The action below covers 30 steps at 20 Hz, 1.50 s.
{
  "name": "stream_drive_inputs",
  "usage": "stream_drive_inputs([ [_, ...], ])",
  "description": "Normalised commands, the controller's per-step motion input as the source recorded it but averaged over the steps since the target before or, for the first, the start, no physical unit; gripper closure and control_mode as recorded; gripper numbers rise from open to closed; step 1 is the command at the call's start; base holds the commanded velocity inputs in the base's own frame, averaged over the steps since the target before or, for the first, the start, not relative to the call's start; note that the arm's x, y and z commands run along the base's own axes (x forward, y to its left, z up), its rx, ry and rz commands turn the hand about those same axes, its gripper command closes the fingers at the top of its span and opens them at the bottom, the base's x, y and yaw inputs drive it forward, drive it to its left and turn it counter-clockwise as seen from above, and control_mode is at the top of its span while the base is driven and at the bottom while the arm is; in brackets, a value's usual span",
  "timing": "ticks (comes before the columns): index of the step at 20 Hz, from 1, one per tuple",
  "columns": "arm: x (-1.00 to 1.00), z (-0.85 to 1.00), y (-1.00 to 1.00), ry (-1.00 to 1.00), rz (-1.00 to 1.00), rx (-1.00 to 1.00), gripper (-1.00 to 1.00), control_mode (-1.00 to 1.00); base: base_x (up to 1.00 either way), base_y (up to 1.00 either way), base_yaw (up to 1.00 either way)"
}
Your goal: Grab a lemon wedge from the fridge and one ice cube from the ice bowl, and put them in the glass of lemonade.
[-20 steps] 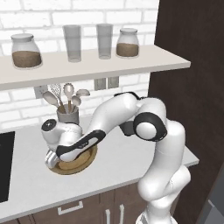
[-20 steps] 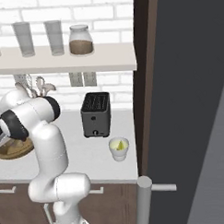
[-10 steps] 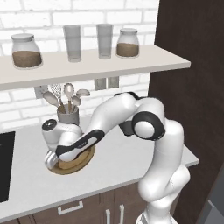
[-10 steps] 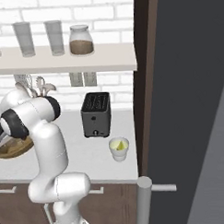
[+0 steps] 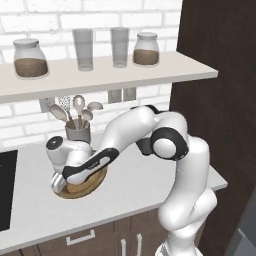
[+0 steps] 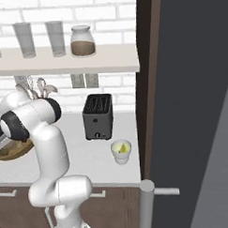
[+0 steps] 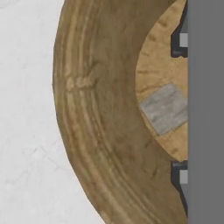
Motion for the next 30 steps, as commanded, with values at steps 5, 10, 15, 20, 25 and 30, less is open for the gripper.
stream_drive_inputs([
  [5,-0.05,0.0,-0.48,0.0,0.05,0.0,-1.0,-1.0,0.0,0.0,0.0],
  [10,0.01,-0.1,0.0,0.0,0.02,-0.01,-1.0,-1.0,0.0,0.0,0.0],
  [15,-0.09,-0.78,-0.17,0.09,0.01,-0.01,-1.0,-1.0,0.0,0.0,0.0],
  [20,-0.02,-0.48,-0.18,0.02,0.0,0.0,-1.0,-1.0,0.0,0.0,0.0],
  [25,0.01,-0.18,-0.28,-0.01,0.0,0.0,-1.0,-1.0,0.0,0.0,0.0],
  [30,-0.21,0.0,-0.51,-0.16,-0.03,0.0,-1.0,-1.0,0.0,0.0,0.0],
])
